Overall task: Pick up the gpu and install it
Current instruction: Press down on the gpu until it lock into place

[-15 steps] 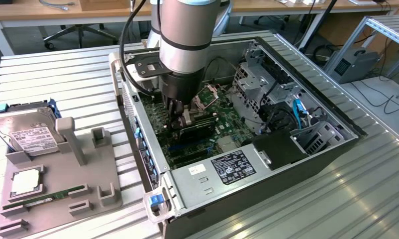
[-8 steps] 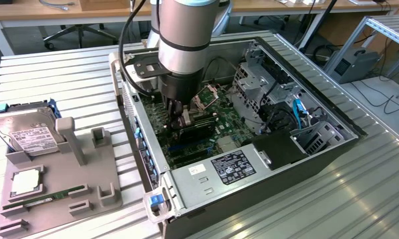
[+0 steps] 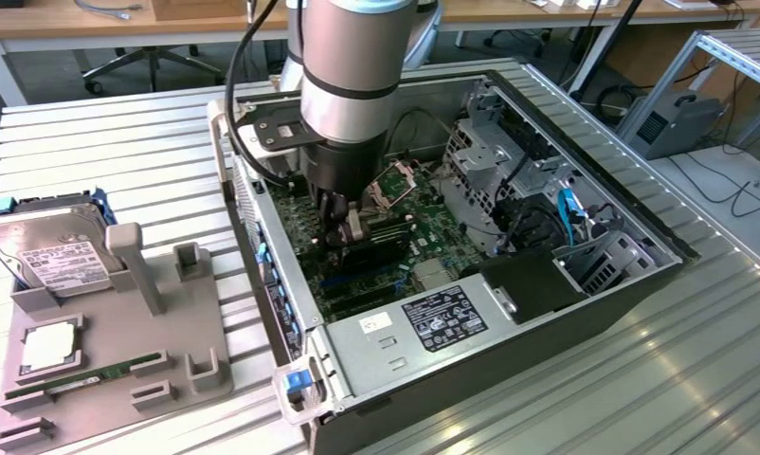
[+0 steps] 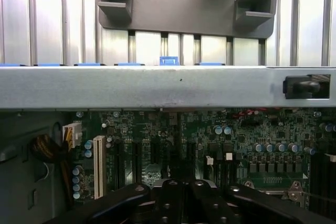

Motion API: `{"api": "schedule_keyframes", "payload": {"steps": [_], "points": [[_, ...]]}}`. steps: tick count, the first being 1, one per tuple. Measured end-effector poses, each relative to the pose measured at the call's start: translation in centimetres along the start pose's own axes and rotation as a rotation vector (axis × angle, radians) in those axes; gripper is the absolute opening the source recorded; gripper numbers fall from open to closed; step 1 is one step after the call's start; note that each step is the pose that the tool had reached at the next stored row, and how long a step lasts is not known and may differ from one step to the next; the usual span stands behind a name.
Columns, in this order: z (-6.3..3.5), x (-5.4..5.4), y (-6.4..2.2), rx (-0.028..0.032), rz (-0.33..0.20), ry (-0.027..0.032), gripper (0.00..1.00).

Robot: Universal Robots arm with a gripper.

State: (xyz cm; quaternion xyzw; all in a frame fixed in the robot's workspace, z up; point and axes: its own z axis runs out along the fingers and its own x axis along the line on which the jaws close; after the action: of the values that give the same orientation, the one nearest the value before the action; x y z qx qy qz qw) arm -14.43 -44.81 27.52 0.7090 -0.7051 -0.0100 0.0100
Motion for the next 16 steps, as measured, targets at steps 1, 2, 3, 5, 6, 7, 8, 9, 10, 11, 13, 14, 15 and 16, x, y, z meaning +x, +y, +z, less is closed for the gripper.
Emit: {"api": "schedule_keyframes", "payload": {"steps": [1, 2, 3, 5, 6, 7, 8, 9, 10, 11, 13, 14, 15, 16], "points": [[0.0, 0.04, 0.01, 0.0, 0.0, 0.0, 0.11], [0.0, 0.08, 0.01, 0.0, 0.0, 0.0, 0.11], [0.0, 0.11, 0.01, 0.0, 0.0, 0.0, 0.11], [0.0, 0.17, 0.01, -0.0001, -0.001, 0.0001, 0.11], [0.0, 0.18, 0.01, -0.0001, -0.001, 0.0001, 0.11], [0.0, 0.18, 0.01, -0.0001, -0.001, 0.0001, 0.11], [0.0, 0.18, 0.01, 0.0, -0.001, 0.0001, 0.11], [0.01, 0.19, 0.01, 0.0, -0.001, 0.0001, 0.11], [0.01, 0.19, 0.01, 0.0, -0.001, 0.0001, 0.11], [0.01, 0.19, 0.01, 0.0, -0.001, 0.0002, 0.11], [0.05, 0.2, 0.02, -0.0002, -0.001, 0.0003, 0.11], [0.09, 0.2, 0.01, -0.0002, -0.001, 0.0003, 0.11], [0.13, 0.2, 0.01, -0.0003, -0.001, 0.0004, 0.11], [0.18, 0.2, 0.01, -0.0002, -0.001, 0.0004, 0.11]]}}
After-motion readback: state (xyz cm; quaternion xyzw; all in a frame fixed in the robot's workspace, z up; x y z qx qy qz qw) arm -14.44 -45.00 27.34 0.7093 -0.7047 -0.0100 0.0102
